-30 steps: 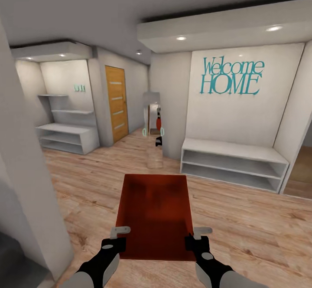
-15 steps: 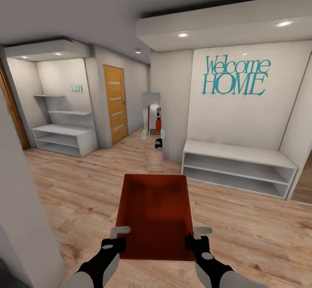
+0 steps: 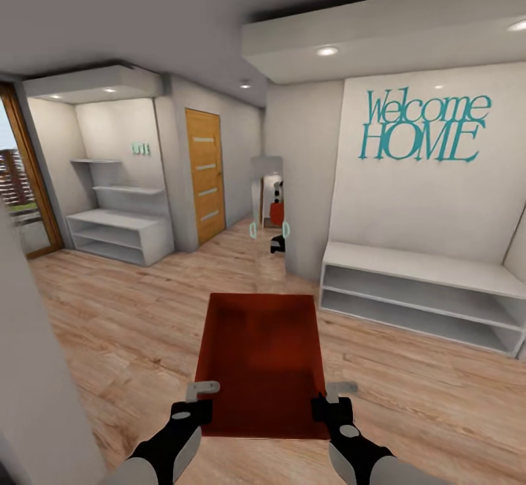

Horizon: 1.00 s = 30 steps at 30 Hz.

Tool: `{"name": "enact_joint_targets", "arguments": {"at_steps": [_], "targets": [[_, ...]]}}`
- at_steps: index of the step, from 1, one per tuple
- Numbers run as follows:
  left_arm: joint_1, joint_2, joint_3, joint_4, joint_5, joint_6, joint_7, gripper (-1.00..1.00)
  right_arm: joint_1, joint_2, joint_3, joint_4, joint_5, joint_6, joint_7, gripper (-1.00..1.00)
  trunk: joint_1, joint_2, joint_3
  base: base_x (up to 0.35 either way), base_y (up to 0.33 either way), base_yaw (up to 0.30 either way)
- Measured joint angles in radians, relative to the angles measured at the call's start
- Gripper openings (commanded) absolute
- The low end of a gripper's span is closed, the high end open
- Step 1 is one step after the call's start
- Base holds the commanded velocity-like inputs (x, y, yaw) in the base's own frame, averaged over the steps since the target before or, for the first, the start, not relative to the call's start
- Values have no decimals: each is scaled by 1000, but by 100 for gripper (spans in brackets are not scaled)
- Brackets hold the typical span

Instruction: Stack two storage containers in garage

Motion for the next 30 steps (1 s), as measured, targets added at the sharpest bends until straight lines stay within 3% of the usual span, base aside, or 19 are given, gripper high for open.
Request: {"name": "enact_joint_targets", "arguments": {"at_steps": [22,30], "targets": [[0,-1,-1,0,0,0,0,-100,0,-2,10,0,-13,0,2,-100,0,0,0,322,0,7],[0,-1,-1,0,0,0,0,-100,0,-2,4,1,-9,-1,5,-100,0,0,0,322,0,230]]}}
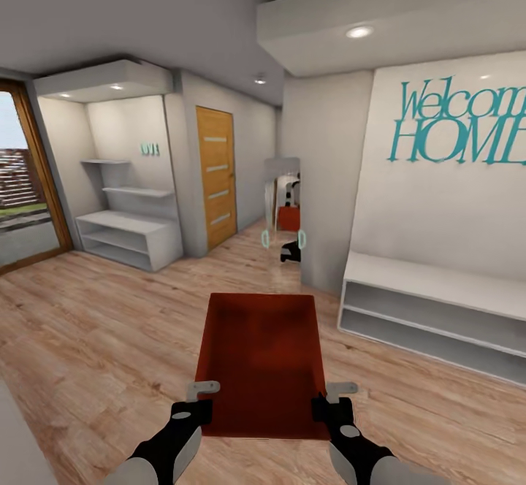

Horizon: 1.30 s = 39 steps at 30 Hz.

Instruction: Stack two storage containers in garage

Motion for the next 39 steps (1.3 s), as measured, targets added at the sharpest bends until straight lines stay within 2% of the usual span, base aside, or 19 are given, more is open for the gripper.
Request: {"name": "enact_joint_targets", "arguments": {"at_steps": [12,33,39], "targets": [[0,0,2,1,-2,0,-1,-100,0,0,5,1,-5,0,-1,-100,0,0,0,322,0,258],[0,0,1,1,0,0,0,-100,0,0,2,0,0,1,-2,-100,0,0,0,322,0,7],[0,0,2,1,0,0,-1,-100,0,0,-2,-1,5,3,0,-100,0,0,0,322,0,200]]}}
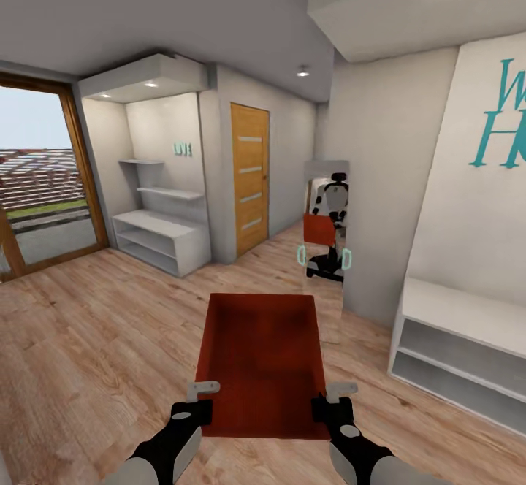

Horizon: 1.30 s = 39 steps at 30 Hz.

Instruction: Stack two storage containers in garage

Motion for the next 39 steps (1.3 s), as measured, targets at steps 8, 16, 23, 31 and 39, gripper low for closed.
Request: {"name": "enact_joint_targets", "arguments": {"at_steps": [8,16,23,31,39], "targets": [[0,0,0,0,-1,0,0,-100,0,0,4,1,-5,-1,-1,-100,0,0,0,322,0,274],[0,0,0,0,-1,0,0,-100,0,1,4,1,-6,-1,-2,-100,0,0,0,322,0,276],[0,0,0,0,-1,0,0,-100,0,1,4,1,-5,-1,-2,-100,0,0,0,322,0,276],[0,0,0,0,-1,0,0,-100,0,0,1,0,-1,-1,1,-100,0,0,0,322,0,161],[0,0,0,0,-1,0,0,-100,0,1,3,1,-4,-1,-2,-100,0,0,0,322,0,4]]}}
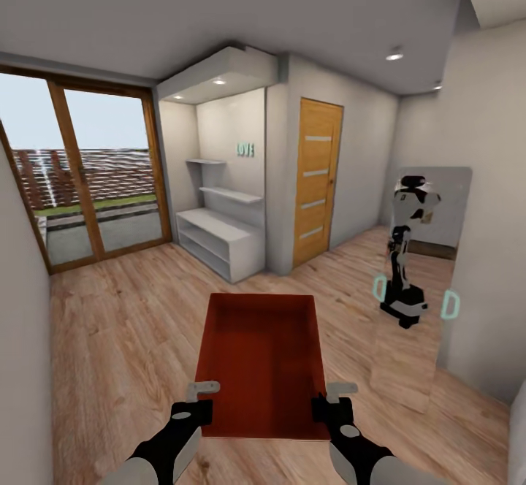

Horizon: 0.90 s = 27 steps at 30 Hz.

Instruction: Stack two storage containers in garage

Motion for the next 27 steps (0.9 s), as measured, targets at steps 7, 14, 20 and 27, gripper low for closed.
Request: {"name": "enact_joint_targets", "arguments": {"at_steps": [7,14,20,27], "targets": [[0,0,0,0,0,0,0,-100,0,0,0,0,0,0,0,-100,0,0,0,322,0,0],[0,0,0,0,-1,0,0,-100,0,0,0,0,-1,-1,0,-100,0,0,0,322,0,0],[0,0,0,-1,-1,0,0,-100,0,0,0,0,-1,-1,0,-100,0,0,0,322,0,114],[0,0,1,0,0,0,0,-100,0,-1,-6,0,7,0,2,-100,0,0,0,322,0,80]]}}
